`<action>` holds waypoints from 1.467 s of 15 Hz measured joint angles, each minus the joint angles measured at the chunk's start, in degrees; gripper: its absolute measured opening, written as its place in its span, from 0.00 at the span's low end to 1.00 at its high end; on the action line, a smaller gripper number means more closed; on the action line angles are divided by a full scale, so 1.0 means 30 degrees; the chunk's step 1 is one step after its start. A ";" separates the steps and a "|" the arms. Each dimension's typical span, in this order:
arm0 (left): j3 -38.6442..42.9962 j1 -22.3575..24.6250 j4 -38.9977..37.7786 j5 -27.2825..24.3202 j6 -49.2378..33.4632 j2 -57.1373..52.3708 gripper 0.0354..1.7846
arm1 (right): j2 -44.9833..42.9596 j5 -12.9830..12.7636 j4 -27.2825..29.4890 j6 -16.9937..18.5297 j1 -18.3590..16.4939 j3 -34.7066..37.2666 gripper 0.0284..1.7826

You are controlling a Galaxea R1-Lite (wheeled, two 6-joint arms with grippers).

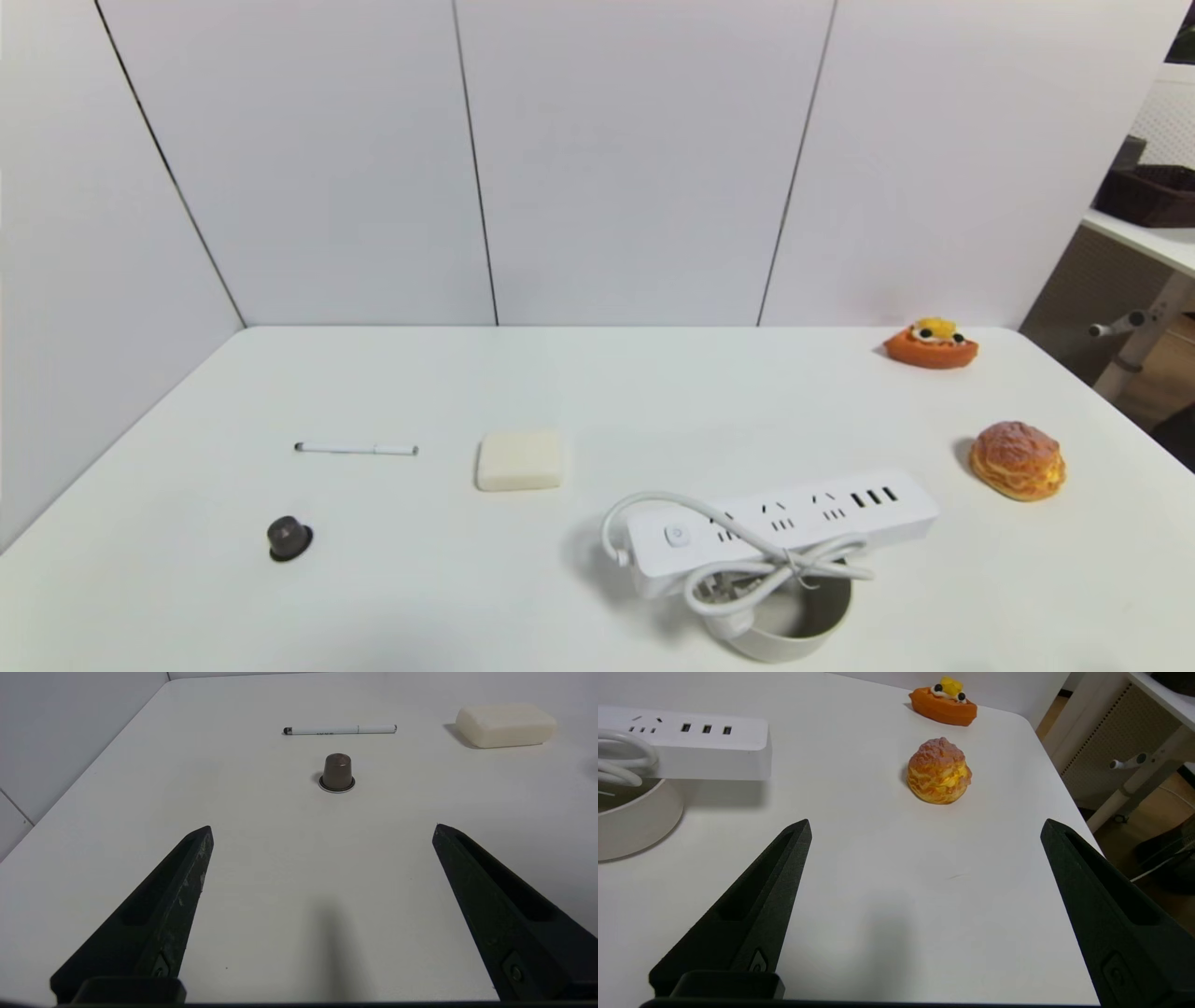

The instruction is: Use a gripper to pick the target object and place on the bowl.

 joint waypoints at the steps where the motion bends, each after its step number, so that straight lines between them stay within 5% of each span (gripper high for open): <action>1: 0.0000 0.0000 0.0000 0.0000 0.0000 0.0000 0.94 | -0.0158 -0.0735 -0.0024 0.0134 0.0870 0.0122 0.95; 3: 0.0000 0.0000 0.0000 0.0000 0.0000 0.0000 0.94 | -0.0735 -0.2361 -0.0037 0.0366 0.2645 0.0691 0.95; 5: 0.0000 0.0000 0.0000 0.0000 0.0008 0.0000 0.94 | -0.1930 -0.2706 -0.0236 0.0439 0.3527 0.1959 0.95; 9: 0.0000 0.0000 0.0000 0.0000 0.0000 0.0000 0.94 | -0.4742 -0.1589 -0.0228 0.1028 0.3860 0.3771 0.95; 12: 0.0000 0.0000 0.0000 0.0008 0.0000 0.0000 0.94 | -0.5535 -0.1544 -0.0179 0.2040 0.3873 0.4007 0.95; 22: 0.0000 0.0008 0.0000 0.0008 -0.0008 0.0000 0.94 | -0.5811 -0.1625 -0.0037 0.2288 0.3881 0.4043 0.95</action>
